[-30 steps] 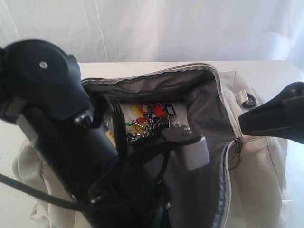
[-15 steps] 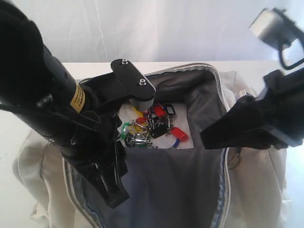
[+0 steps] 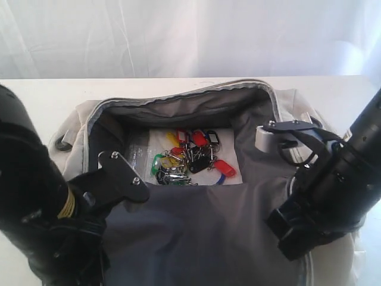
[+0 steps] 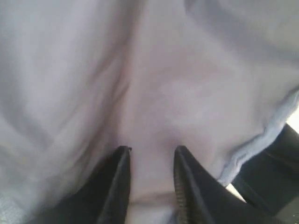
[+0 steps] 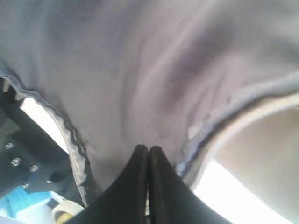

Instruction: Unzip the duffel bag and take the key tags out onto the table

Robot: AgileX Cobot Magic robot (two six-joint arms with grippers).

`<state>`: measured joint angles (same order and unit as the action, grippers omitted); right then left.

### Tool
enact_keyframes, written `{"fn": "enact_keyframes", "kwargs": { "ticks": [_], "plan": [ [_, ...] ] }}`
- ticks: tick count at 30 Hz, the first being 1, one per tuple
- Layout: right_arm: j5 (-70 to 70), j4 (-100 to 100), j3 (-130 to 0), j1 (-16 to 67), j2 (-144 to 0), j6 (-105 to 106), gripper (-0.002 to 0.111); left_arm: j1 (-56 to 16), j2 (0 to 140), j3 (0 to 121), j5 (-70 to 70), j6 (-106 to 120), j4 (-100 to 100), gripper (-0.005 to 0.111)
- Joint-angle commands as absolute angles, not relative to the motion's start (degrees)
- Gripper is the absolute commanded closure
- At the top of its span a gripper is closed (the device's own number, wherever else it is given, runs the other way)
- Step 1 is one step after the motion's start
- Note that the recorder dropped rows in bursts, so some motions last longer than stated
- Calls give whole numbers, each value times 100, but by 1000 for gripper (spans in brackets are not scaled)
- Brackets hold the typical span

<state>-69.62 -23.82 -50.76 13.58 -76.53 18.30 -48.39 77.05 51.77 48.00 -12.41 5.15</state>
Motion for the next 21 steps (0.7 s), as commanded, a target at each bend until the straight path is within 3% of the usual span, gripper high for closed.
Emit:
{"fn": "enact_keyframes", "kwargs": {
  "ticks": [1, 14, 21],
  "plan": [
    [-6996, -1731, -4848, 1367, -7659, 1449, 108, -4864, 7578, 4595, 4273, -1352, 163, 70],
    [-6144, -1430, -4168, 1367, -7668, 1279, 108, -4864, 7578, 3358, 2749, -1484, -125, 70],
    [-6632, -1444, -4516, 1367, -7462, 1306, 108, -4864, 7253, 3898, 3262, -1450, -133, 70]
  ]
}}
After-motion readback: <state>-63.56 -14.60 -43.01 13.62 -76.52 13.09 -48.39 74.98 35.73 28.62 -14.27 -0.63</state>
